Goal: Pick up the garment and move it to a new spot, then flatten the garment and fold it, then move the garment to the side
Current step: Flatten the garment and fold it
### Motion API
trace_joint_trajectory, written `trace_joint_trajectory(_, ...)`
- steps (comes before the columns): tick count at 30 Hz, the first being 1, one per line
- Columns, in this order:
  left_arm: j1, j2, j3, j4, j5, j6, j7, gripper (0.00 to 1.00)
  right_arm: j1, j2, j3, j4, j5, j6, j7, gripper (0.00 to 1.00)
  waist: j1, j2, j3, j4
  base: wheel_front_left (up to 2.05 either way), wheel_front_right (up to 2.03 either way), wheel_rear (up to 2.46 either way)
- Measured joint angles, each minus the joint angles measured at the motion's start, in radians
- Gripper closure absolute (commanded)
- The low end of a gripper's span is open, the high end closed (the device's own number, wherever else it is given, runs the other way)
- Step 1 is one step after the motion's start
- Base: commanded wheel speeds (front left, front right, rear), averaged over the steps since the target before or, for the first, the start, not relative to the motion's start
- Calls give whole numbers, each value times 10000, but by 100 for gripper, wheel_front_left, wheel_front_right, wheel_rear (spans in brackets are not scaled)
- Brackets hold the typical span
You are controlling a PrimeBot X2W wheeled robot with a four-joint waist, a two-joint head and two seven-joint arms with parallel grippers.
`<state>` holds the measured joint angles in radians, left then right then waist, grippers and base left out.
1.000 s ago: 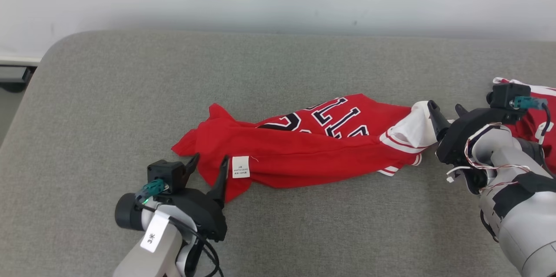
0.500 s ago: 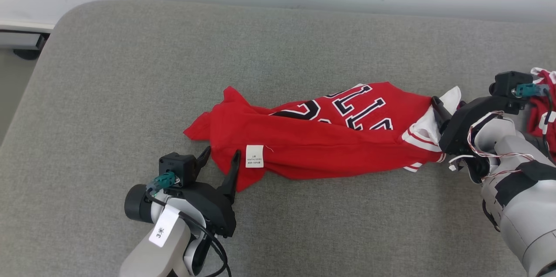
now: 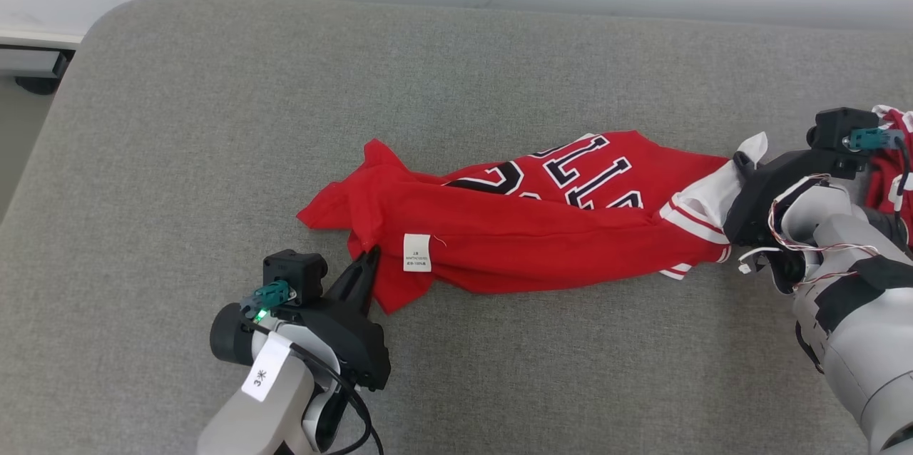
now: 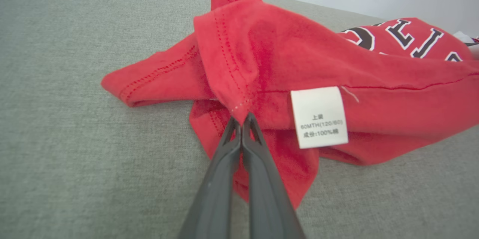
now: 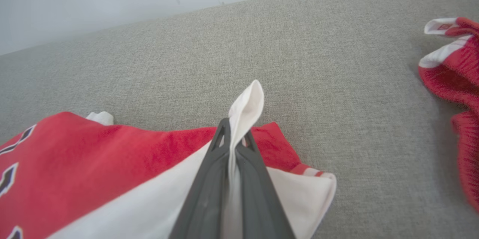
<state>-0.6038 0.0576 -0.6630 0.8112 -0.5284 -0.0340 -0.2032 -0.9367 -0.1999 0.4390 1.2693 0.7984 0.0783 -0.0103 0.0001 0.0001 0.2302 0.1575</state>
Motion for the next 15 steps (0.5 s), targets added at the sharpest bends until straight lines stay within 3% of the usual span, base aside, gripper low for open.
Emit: trace_joint_trajectory(15,71,646,221,-554,188,556,-242,100,-34,-318,146,-280,-192,360,-1442,100,-1,0,-709,-149,0,0,0)
